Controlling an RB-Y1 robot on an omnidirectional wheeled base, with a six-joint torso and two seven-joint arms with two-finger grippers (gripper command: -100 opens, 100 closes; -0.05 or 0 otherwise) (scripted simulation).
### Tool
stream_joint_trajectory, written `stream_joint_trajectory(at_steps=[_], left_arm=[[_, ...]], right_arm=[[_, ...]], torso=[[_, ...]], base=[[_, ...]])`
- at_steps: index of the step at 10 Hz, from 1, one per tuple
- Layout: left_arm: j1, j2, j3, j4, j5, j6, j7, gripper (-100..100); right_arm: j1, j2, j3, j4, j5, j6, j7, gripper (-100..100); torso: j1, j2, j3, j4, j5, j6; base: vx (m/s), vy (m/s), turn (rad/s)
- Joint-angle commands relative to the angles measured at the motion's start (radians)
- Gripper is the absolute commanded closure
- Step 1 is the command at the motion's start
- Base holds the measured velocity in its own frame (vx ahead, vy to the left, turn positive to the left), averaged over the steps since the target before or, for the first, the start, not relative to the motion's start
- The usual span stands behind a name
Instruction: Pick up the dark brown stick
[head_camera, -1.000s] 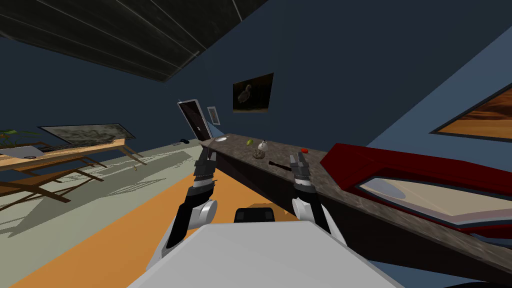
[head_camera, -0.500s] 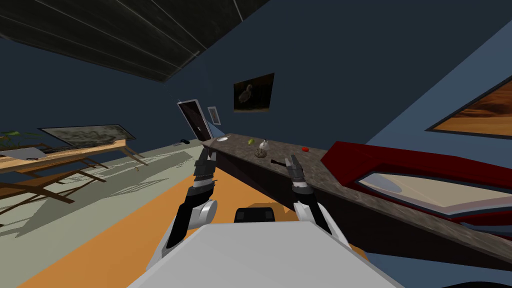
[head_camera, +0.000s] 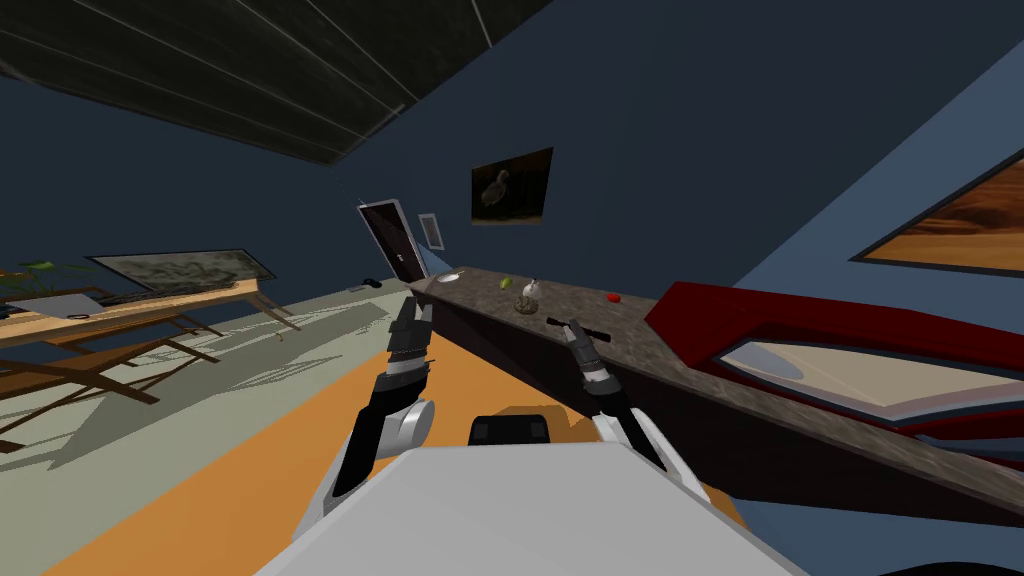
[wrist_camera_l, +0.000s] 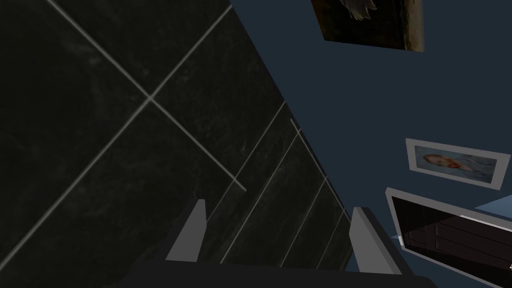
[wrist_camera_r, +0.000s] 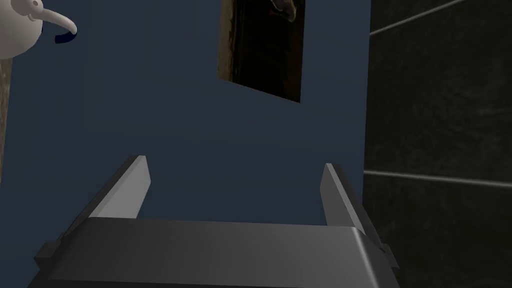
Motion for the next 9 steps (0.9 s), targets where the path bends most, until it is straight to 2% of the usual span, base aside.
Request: stream_joint_trajectory(at_steps=[1,2,3,4,5,6,7,8,9], left_arm=[[0.0,0.0,0.0,0.0,0.0,0.0,0.0,0],[0.0,0.0,0.0,0.0,0.0,0.0,0.0,0],[0.0,0.0,0.0,0.0,0.0,0.0,0.0,0],[0.0,0.0,0.0,0.0,0.0,0.0,0.0,0],[0.0,0.0,0.0,0.0,0.0,0.0,0.0,0],[0.0,0.0,0.0,0.0,0.0,0.0,0.0,0],[0.0,0.0,0.0,0.0,0.0,0.0,0.0,0],[0.0,0.0,0.0,0.0,0.0,0.0,0.0,0],[0.0,0.0,0.0,0.0,0.0,0.0,0.0,0]], right_arm=[[0.004,-0.05,0.015,0.041,0.012,-0.006,0.01,-100],[0.004,-0.07,0.015,0.041,0.012,-0.006,0.01,-100],[0.007,-0.107,0.03,0.078,0.025,-0.01,0.021,-100],[0.007,-0.122,0.03,0.078,0.025,-0.01,0.021,-100],[0.011,-0.161,0.045,0.114,0.039,-0.014,0.033,-100],[0.011,-0.175,0.045,0.118,0.039,-0.014,0.033,-100],[0.014,-0.208,0.06,0.159,0.053,-0.019,0.045,-100],[0.014,-0.231,0.06,0.159,0.053,-0.019,0.045,-100],[0.018,-0.267,0.076,0.199,0.069,-0.024,0.058,-100]], torso=[[0.0,0.0,0.0,0.0,0.0,0.0],[0.0,0.0,0.0,0.0,0.0,0.0],[-0.002,-0.001,0.0,0.0,0.0,0.0],[-0.003,-0.002,-0.001,0.0,-0.001,0.0],[-0.003,-0.002,-0.001,0.0,-0.001,0.0],[-0.002,-0.002,-0.001,-0.001,-0.001,0.0],[-0.003,-0.002,-0.001,0.0,-0.001,0.0],[-0.002,-0.003,-0.002,-0.001,0.0,0.0],[-0.002,-0.003,-0.002,-0.001,0.0,0.0]], base=[[-0.034,0.101,0.016],[-0.024,0.069,0.006],[-0.001,0.067,0.03],[0.003,0.067,0.012],[-0.002,0.081,0.034],[-0.006,0.068,0.017],[0.008,0.09,0.048],[0.009,0.075,0.02],[0.015,0.075,0.053]])
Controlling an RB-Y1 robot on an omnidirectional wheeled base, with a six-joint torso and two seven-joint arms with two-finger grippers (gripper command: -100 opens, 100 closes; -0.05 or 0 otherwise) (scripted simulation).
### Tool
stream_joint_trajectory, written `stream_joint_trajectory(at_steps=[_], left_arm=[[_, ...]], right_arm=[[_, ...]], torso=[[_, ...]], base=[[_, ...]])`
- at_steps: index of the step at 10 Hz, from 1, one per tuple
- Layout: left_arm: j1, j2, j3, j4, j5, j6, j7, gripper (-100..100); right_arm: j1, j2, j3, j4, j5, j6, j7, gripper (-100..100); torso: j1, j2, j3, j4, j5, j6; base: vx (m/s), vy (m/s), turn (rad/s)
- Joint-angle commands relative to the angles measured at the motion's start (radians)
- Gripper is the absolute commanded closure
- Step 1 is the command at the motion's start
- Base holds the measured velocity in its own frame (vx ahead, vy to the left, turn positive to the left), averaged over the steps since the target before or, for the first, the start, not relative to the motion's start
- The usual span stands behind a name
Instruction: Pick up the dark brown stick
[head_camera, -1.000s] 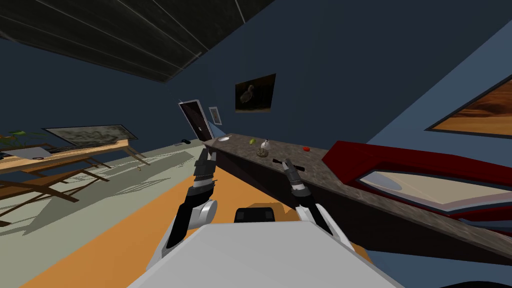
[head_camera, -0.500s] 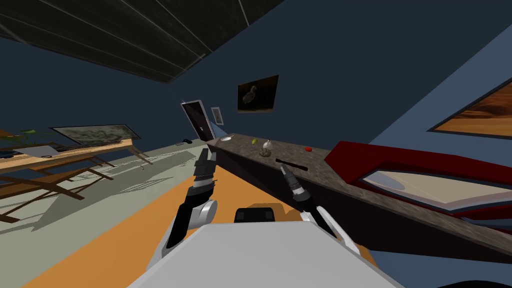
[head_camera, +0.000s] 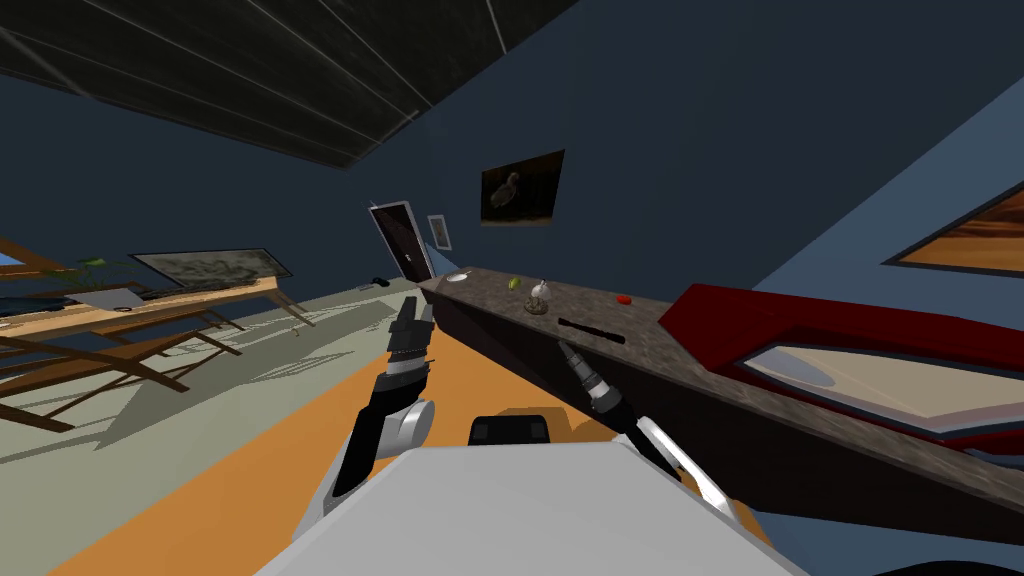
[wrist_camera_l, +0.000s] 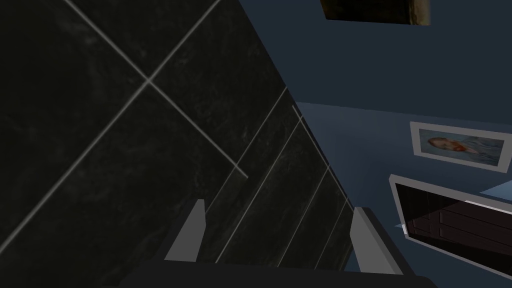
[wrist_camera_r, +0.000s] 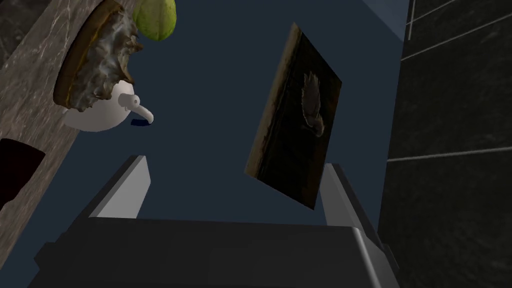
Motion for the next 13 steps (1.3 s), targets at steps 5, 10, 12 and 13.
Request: stream_joint_trajectory(at_steps=[5,10,12,13], left_arm=[[0.0,0.0,0.0,0.0,0.0,0.0,0.0,0],[0.0,0.0,0.0,0.0,0.0,0.0,0.0,0],[0.0,0.0,0.0,0.0,0.0,0.0,0.0,0],[0.0,0.0,0.0,0.0,0.0,0.0,0.0,0]], right_arm=[[0.013,-0.154,0.041,0.126,0.044,-0.026,0.041,-100],[0.03,-0.306,0.087,0.269,0.1,-0.045,0.086,-100],[0.03,-0.347,0.087,0.269,0.1,-0.045,0.086,-100],[0.036,-0.385,0.102,0.318,0.12,-0.052,0.102,-100]], torso=[[0.0,0.0,0.0,0.0,0.0,0.0],[-0.001,-0.001,-0.001,0.0,0.0,0.0],[-0.002,-0.001,-0.001,0.0,0.0,0.0],[-0.003,0.0,0.0,0.0,0.0,0.0]], base=[[0.017,0.078,0.045],[0.033,0.066,0.062],[0.027,0.041,0.028],[0.03,0.047,0.106]])
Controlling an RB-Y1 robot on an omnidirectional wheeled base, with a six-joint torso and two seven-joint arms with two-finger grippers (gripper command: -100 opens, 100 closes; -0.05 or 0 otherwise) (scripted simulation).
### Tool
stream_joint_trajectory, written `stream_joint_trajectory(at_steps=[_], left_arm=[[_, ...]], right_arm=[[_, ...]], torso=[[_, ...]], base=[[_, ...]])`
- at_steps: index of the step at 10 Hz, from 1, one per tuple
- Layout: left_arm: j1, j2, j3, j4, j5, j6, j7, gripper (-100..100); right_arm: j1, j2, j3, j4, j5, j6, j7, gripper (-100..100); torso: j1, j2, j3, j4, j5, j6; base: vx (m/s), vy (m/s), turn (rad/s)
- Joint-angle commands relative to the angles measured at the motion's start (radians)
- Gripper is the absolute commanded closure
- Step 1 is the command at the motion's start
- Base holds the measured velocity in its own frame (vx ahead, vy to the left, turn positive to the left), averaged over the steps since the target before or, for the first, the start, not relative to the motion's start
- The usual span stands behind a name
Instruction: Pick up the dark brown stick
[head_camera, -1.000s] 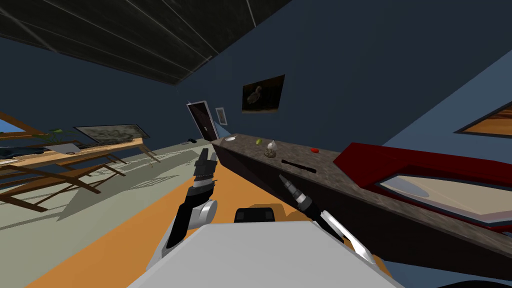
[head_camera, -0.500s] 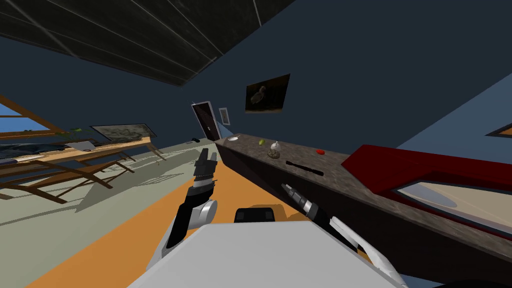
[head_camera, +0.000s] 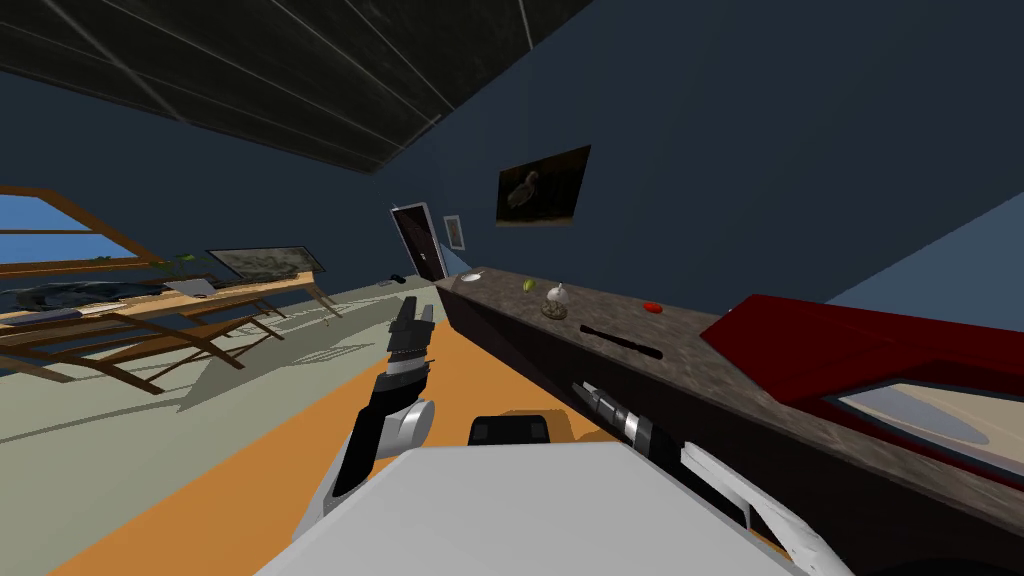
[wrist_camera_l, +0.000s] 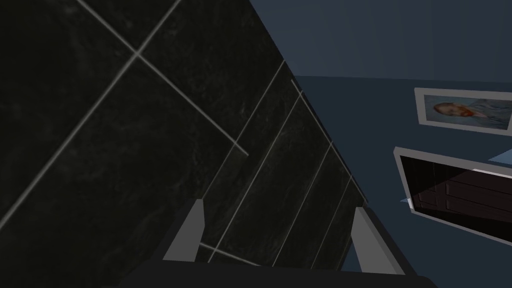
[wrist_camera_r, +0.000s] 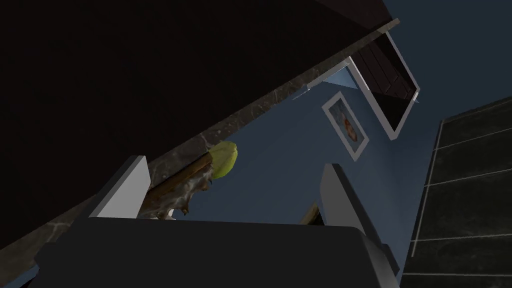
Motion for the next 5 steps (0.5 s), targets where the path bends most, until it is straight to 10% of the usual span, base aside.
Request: stream_joint_trajectory(at_steps=[1,5], left_arm=[[0.0,0.0,0.0,0.0,0.0,0.0,0.0,0],[0.0,0.0,0.0,0.0,0.0,0.0,0.0,0]], right_arm=[[-0.003,-0.05,0.009,0.015,0.009,0.006,0.002,-100],[0.012,-0.178,0.039,0.11,0.05,-0.009,0.034,-100]], torso=[[0.0,0.0,0.0,0.0,0.0,0.0],[0.001,-0.002,-0.001,0.0,0.0,0.0]], base=[[0.032,0.042,0.043],[0.049,0.055,0.076]])
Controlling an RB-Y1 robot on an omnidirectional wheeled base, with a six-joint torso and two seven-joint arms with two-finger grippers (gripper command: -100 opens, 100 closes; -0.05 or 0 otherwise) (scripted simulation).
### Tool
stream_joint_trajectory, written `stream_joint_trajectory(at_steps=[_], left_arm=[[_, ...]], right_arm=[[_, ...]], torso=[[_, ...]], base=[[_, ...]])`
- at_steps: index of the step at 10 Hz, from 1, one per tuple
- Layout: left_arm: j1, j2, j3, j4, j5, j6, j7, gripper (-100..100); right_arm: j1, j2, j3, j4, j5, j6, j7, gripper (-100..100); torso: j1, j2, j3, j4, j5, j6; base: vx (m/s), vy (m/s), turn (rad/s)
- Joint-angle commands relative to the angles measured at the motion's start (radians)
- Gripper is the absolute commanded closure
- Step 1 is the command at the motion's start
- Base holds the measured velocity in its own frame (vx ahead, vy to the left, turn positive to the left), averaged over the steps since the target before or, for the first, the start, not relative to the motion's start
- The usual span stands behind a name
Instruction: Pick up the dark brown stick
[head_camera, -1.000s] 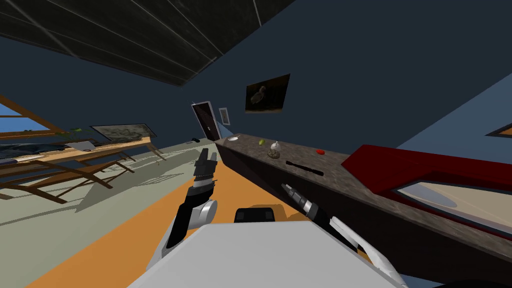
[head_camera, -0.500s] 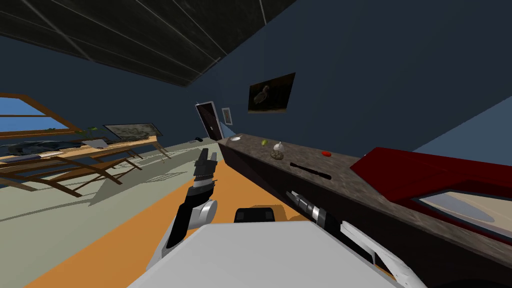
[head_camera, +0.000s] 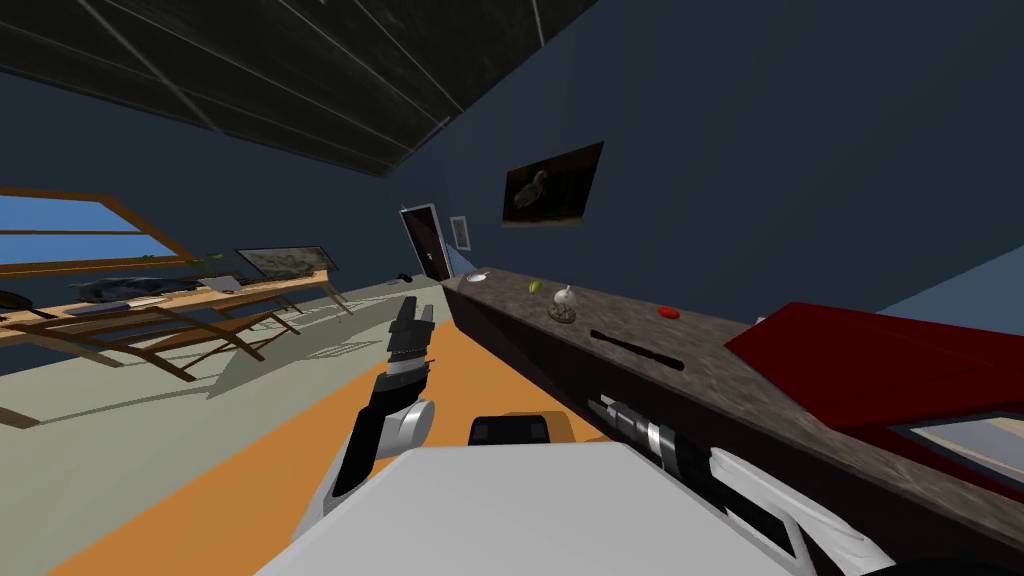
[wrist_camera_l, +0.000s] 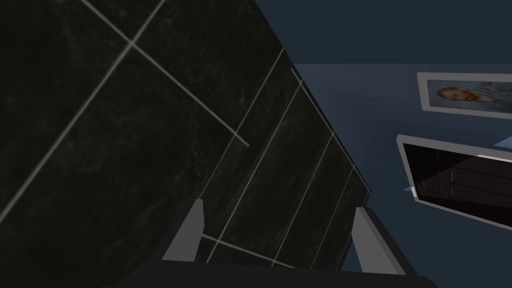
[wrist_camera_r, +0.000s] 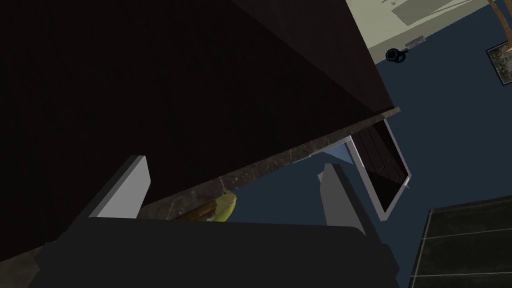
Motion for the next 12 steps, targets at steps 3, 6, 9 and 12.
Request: stream_joint_trajectory(at_steps=[3,6,9,12], left_arm=[[0.0,0.0,0.0,0.0,0.0,0.0,0.0,0],[0.0,0.0,0.0,0.0,0.0,0.0,0.0,0],[0.0,0.0,0.0,0.0,0.0,0.0,0.0,0],[0.0,0.0,0.0,0.0,0.0,0.0,0.0,0]], right_arm=[[0.018,-0.114,0.03,0.09,0.045,-0.027,0.037,-100],[0.028,-0.205,0.043,0.153,0.065,-0.036,0.051,-100],[0.047,-0.296,0.065,0.237,0.104,-0.051,0.078,-100],[0.057,-0.372,0.073,0.276,0.123,-0.059,0.091,-100]], torso=[[-0.001,0.0,0.0,0.0,0.0,0.0],[0.0,0.0,0.0,0.0,0.0,0.0],[-0.001,0.0,0.0,0.0,0.0,0.0],[-0.001,0.0,0.0,0.0,-0.001,0.0]], base=[[0.059,0.037,0.086],[0.046,0.035,0.066],[0.054,0.024,0.089],[0.04,0.017,0.073]])
